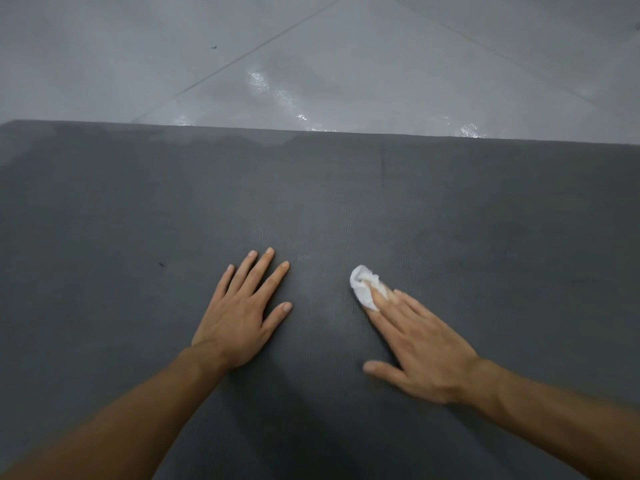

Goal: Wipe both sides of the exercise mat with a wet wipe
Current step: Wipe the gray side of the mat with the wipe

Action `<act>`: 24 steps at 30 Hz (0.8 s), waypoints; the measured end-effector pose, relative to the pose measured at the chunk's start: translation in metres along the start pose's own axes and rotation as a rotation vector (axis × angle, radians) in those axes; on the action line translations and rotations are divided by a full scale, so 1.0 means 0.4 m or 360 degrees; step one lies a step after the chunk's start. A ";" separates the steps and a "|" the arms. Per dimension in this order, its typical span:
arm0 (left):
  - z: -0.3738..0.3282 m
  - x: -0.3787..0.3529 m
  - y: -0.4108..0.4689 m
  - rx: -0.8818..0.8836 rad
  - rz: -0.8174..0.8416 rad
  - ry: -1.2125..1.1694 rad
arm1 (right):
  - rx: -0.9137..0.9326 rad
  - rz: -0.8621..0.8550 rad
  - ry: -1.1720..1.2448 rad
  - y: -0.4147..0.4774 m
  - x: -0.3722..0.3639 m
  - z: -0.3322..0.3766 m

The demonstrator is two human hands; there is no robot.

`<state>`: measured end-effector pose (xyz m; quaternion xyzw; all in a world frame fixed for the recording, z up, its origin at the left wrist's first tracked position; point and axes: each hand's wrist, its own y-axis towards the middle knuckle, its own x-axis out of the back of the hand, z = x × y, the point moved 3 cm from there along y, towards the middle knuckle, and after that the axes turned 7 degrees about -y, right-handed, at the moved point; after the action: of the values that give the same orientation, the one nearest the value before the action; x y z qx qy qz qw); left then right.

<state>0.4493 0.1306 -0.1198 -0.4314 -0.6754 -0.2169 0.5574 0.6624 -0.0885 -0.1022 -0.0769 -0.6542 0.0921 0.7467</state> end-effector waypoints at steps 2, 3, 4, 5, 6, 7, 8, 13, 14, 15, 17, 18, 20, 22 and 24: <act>0.002 0.001 -0.003 0.0007 0.0009 0.0024 | 0.0138 0.0038 -0.0033 0.000 -0.009 0.045; 0.004 0.000 -0.004 0.0011 0.0025 0.0035 | 0.0181 0.0032 -0.0077 0.002 -0.013 0.056; 0.005 0.001 -0.004 0.0014 0.0037 0.0042 | 0.0208 0.0013 -0.0124 0.006 -0.014 0.058; 0.005 0.001 -0.003 0.0015 0.0041 0.0044 | 0.0220 -0.0001 -0.0166 0.012 -0.014 0.051; 0.006 0.003 -0.003 0.0014 0.0037 0.0045 | 0.0219 -0.0001 -0.0196 0.020 -0.013 0.038; 0.007 0.005 -0.004 0.0016 0.0034 0.0042 | 0.0204 0.0002 -0.0211 0.031 -0.011 0.020; 0.008 0.006 -0.007 0.0019 0.0032 0.0036 | 0.0167 0.0002 -0.0213 0.044 -0.006 0.001; 0.025 0.005 -0.034 0.0047 0.0047 0.0043 | -0.0163 -0.0060 -0.0197 0.134 0.020 -0.081; 0.028 0.007 -0.040 0.0052 0.0042 0.0038 | -0.0238 -0.0097 -0.0183 0.158 0.026 -0.098; 0.030 0.007 -0.045 0.0057 0.0043 0.0036 | -0.0309 -0.0131 -0.0172 0.182 0.033 -0.116; 0.035 0.005 -0.055 0.0066 0.0047 0.0038 | -0.0427 -0.0155 -0.0153 0.224 0.045 -0.146; 0.037 0.003 -0.058 0.0071 0.0043 0.0038 | -0.0468 -0.0148 -0.0139 0.240 0.048 -0.154; 0.038 0.002 -0.063 0.0078 0.0023 0.0031 | -0.0502 -0.0126 -0.0099 0.260 0.048 -0.157; 0.036 0.001 -0.064 0.0089 0.0026 0.0021 | -0.0507 -0.0123 -0.0071 0.265 0.048 -0.148; 0.033 0.000 -0.065 0.0101 0.0035 0.0015 | -0.0459 -0.0152 -0.0079 0.261 0.049 -0.127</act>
<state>0.4204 0.1270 -0.1187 -0.4198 -0.6745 -0.1912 0.5764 0.7114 0.0179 -0.1146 -0.1499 -0.6819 -0.0367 0.7150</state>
